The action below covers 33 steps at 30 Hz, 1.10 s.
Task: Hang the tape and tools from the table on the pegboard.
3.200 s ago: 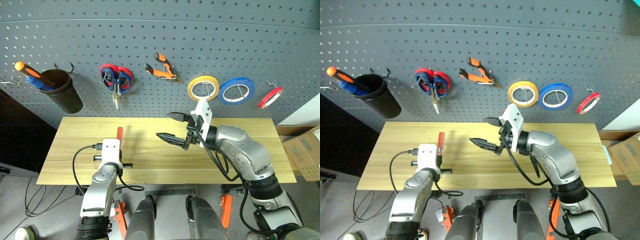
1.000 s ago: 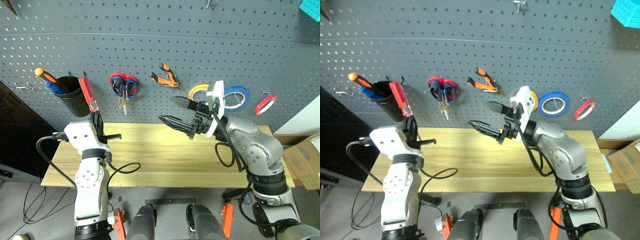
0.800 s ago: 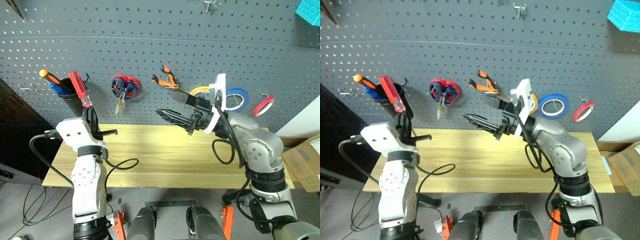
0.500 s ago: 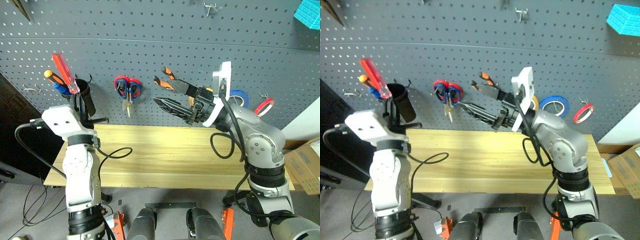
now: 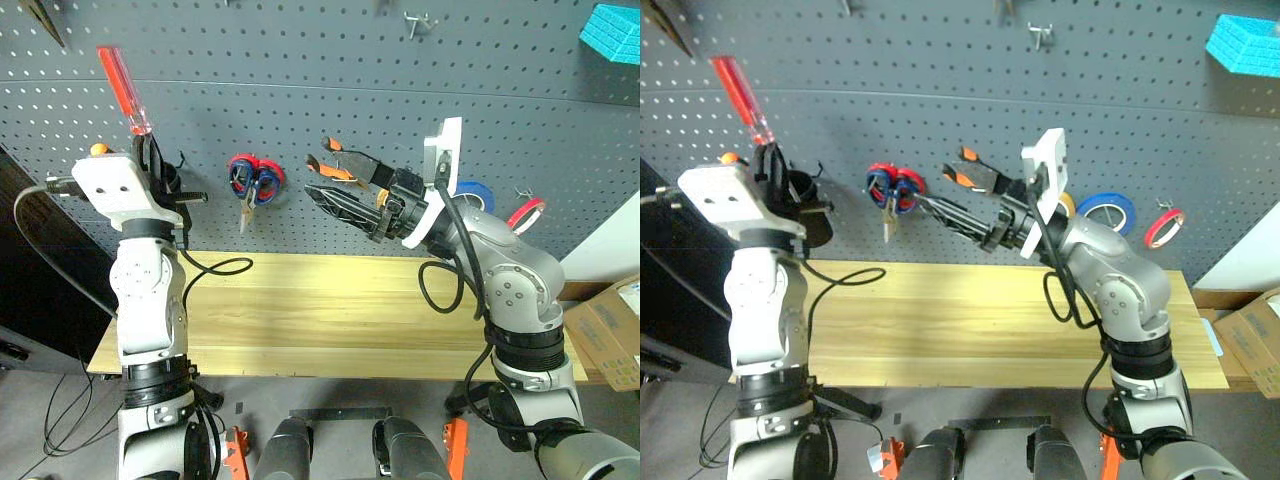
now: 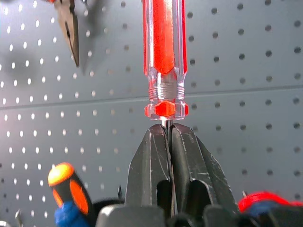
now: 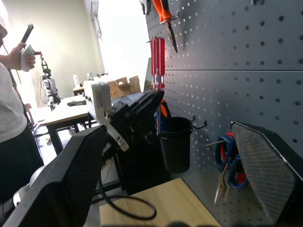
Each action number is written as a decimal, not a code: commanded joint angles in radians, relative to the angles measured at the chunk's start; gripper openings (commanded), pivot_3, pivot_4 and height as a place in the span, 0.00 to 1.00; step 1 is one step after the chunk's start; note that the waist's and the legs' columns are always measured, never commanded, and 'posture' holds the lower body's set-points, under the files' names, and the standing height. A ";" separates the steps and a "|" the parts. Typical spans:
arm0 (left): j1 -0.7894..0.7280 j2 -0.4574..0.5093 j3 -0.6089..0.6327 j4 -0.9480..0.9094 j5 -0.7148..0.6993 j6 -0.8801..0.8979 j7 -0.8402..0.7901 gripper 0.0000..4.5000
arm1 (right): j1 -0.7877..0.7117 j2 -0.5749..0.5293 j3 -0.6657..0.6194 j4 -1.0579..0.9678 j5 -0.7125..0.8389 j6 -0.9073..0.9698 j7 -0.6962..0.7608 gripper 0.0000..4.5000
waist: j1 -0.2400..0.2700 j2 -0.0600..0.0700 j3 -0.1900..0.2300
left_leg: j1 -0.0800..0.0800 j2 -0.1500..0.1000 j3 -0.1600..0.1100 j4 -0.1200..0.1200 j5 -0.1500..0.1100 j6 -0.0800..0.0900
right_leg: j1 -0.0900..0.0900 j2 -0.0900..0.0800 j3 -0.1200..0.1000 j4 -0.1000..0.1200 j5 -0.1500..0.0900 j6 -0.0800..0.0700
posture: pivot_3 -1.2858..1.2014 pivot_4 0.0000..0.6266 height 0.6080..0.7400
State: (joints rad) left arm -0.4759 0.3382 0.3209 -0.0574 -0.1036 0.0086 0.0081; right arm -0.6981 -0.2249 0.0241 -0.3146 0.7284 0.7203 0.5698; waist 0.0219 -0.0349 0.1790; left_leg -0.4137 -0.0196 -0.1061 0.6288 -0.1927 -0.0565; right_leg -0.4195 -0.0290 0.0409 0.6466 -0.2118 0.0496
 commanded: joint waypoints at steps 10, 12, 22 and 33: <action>-0.137 0.091 0.033 0.134 0.006 -0.077 0.001 0.01 | -0.017 -0.002 -0.005 -0.003 -0.007 -0.032 0.007 1.00 | -0.001 0.000 0.000 | 0.000 0.001 0.000 0.000 0.000 0.000 | 0.000 0.001 0.000 0.000 0.000 0.000 | 0.55 0.18 1.00; -0.162 0.102 0.033 0.168 0.004 -0.093 -0.002 0.01 | -0.017 -0.001 -0.005 -0.001 -0.009 -0.034 0.006 1.00 | -0.001 0.000 0.000 | 0.000 0.001 0.000 0.000 0.000 0.000 | 0.000 0.001 0.000 0.000 0.000 0.000 | 0.55 0.18 1.00; -0.220 0.141 0.044 0.315 -0.005 -0.168 -0.015 0.01 | -0.004 -0.007 -0.011 -0.012 -0.012 -0.025 -0.004 1.00 | -0.005 0.000 0.000 | 0.000 0.002 0.000 0.000 0.000 0.000 | 0.000 0.002 0.000 0.000 0.000 0.000 | 0.55 0.20 1.00; -0.246 0.181 0.044 0.464 -0.003 -0.199 -0.033 0.01 | 0.011 -0.026 -0.015 -0.030 0.002 -0.003 -0.007 1.00 | -0.014 0.000 0.000 | 0.000 0.008 0.000 0.000 0.000 0.000 | 0.000 0.008 -0.001 0.000 0.000 0.000 | 0.54 0.22 1.00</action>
State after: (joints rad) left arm -0.6827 0.4946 0.3599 0.4179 -0.1038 -0.1485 -0.0157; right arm -0.6850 -0.2452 0.0240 -0.3030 0.7117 0.7167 0.5653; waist 0.0079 -0.0346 0.1793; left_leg -0.4136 -0.0102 -0.1059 0.6286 -0.1927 -0.0564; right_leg -0.4200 -0.0202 0.0403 0.6462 -0.2115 0.0492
